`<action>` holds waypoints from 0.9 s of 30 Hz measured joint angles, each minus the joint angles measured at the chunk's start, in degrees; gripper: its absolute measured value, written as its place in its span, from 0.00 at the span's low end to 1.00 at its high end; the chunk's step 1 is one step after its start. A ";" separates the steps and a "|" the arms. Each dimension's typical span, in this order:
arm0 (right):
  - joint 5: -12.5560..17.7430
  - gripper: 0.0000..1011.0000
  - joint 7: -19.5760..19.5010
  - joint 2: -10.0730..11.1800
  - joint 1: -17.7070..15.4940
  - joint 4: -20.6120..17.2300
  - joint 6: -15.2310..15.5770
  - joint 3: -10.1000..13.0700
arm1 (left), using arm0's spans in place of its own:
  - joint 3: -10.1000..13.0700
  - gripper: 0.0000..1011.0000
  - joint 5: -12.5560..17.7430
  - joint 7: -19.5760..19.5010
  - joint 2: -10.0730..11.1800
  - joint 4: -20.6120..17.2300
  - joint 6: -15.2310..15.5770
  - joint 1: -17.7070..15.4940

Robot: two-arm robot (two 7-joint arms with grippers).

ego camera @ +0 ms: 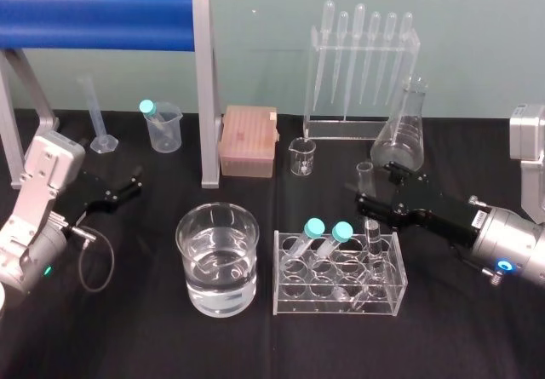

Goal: Hold the test tube with one hand and immerse one end into the beaker, then return it to the test tube rack.

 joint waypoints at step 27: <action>-0.04 0.99 0.26 -0.18 0.36 -0.36 -0.40 -0.05 | 0.01 0.99 0.00 0.00 0.00 0.00 0.00 0.00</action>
